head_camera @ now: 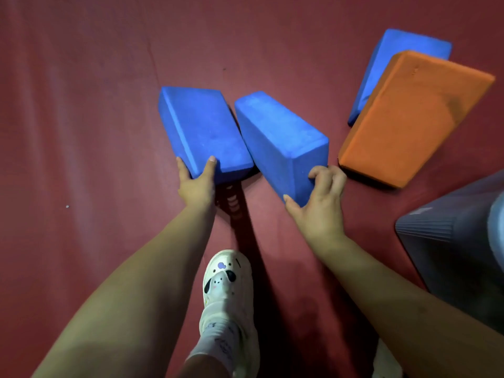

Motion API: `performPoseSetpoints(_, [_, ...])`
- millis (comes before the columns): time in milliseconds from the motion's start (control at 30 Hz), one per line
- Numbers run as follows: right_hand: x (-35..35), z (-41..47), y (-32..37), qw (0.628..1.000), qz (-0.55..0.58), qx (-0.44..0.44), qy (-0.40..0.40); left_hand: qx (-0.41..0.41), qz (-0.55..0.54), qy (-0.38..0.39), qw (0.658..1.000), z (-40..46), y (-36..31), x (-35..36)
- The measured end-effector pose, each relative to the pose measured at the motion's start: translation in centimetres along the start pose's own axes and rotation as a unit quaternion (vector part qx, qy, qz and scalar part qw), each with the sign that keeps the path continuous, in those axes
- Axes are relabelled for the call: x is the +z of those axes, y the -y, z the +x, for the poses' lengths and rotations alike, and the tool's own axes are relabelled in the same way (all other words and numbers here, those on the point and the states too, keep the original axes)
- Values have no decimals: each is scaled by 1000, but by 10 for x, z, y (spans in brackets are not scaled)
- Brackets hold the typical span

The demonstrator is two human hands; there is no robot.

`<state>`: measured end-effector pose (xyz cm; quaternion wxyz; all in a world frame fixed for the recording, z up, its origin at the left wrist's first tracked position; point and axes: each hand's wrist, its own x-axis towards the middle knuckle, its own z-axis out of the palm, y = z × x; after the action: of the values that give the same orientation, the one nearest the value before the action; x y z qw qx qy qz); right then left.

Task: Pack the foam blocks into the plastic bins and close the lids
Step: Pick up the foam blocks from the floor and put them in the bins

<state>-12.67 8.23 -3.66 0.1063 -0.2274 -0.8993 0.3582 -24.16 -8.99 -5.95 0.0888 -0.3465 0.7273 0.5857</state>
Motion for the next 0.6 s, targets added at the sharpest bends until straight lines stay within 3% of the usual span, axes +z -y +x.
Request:
performPoseSetpoints(100, [-21,4,2,999,-7,-18,28,47,154,-30,986,-27,-29,4])
performPoseSetpoints(267, [-92,18,23,995,-71,5,63,163,293,31,942,-93,-79,-3])
performPoseSetpoints(467, [-204,-10,57,986,-136,4,99,296,275,62,913,-198,-142,-32])
performPoseSetpoints(600, [-265,-48,80,993,-117,7,34,370,229,69,898,-285,-181,-50])
